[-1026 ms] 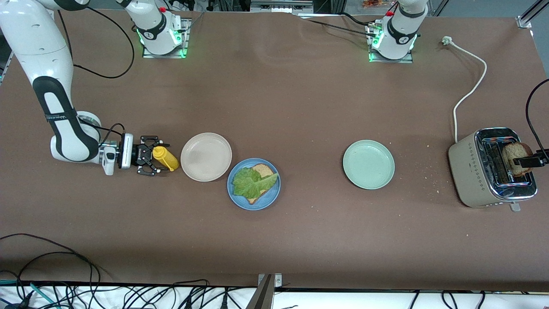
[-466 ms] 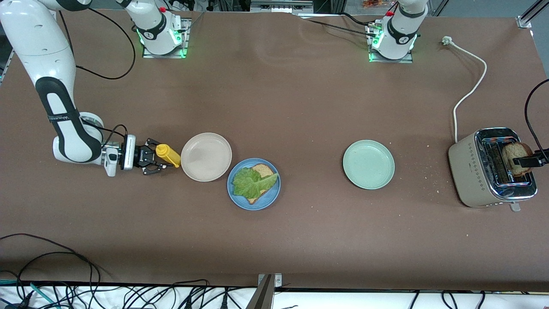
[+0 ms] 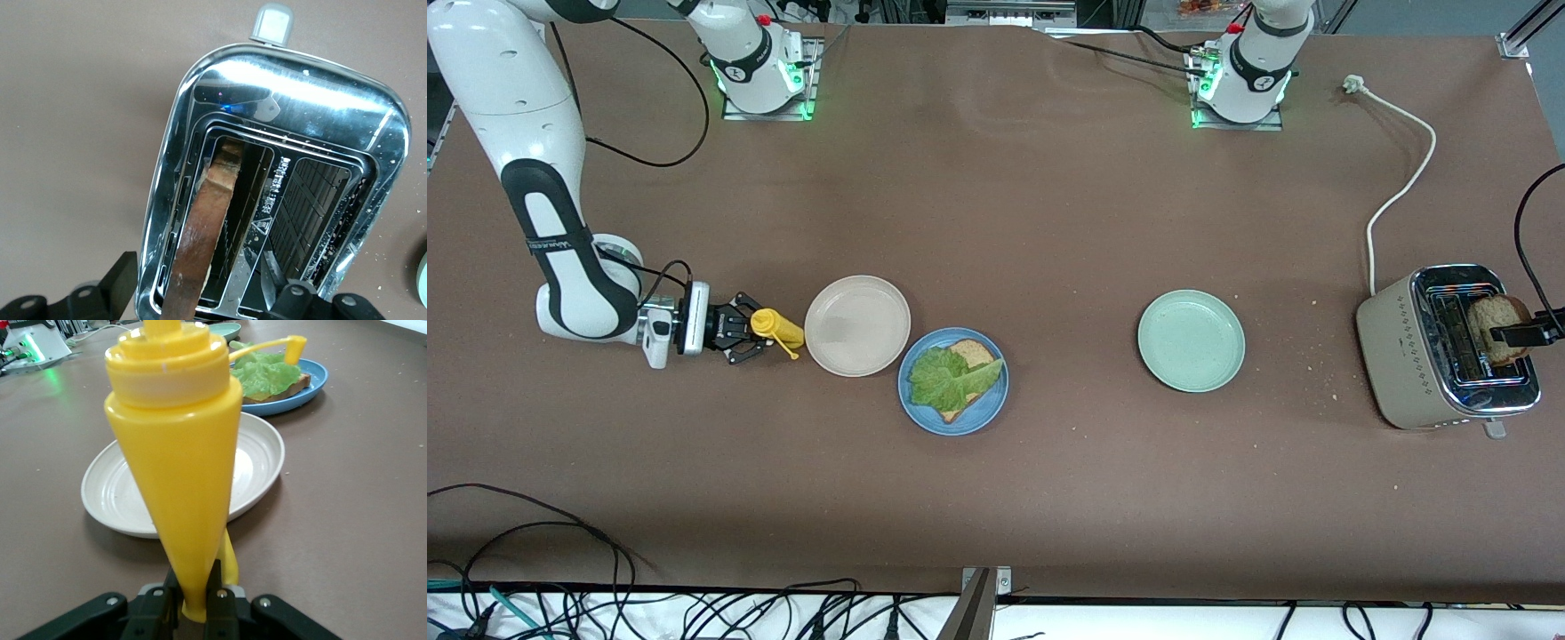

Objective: Make sandwich in blue plate with both arms
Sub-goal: 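Lift the bottle over the white plate while the left gripper grasps bread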

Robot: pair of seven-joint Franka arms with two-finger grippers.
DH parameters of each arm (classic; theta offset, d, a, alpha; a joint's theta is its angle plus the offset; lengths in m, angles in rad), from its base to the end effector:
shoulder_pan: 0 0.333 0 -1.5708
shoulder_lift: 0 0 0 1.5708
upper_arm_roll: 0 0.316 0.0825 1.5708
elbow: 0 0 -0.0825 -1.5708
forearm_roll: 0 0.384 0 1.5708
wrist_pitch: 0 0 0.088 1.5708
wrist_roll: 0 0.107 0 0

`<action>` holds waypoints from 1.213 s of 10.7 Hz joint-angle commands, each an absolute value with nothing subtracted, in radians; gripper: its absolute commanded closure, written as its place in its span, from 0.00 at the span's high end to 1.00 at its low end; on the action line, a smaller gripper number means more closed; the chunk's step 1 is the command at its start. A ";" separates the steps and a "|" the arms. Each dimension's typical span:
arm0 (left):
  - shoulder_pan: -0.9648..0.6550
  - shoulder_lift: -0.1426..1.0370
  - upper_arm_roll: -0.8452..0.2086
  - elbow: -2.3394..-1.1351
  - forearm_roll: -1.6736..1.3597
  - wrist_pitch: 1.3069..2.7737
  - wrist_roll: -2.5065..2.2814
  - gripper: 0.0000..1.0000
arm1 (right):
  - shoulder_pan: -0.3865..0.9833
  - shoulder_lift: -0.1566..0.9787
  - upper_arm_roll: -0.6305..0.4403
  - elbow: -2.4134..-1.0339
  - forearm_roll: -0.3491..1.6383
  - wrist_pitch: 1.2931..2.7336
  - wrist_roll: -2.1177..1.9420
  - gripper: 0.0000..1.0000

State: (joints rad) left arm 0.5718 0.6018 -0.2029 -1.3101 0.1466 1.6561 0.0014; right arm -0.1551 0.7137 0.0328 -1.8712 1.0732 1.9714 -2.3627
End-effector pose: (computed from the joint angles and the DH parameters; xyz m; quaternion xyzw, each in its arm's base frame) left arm 0.6309 0.2908 0.3760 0.9767 0.1766 -0.1219 0.0097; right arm 0.5841 -0.0149 0.1164 -0.6538 -0.5877 -0.2929 0.3759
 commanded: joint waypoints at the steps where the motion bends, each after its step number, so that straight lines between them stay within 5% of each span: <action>1: 0.578 0.592 -0.213 -1.324 0.176 1.664 0.017 0.83 | -0.153 0.692 0.037 -1.810 0.976 1.976 -2.259 0.00; 5: 0.578 0.592 -0.213 -1.324 0.176 1.664 0.017 0.83 | -0.123 0.586 0.037 -1.775 0.705 1.976 -1.949 0.00; 13: 0.578 0.592 -0.213 -1.330 0.176 1.663 0.017 0.82 | 0.188 0.413 0.028 -1.723 0.209 2.019 -1.176 0.00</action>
State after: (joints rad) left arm 0.5718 0.6018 -0.2043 -1.3122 0.1467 1.6561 0.0027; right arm 0.1069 0.4390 0.0381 -1.7488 0.3258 2.0200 -1.3471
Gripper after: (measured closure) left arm 0.172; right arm 0.850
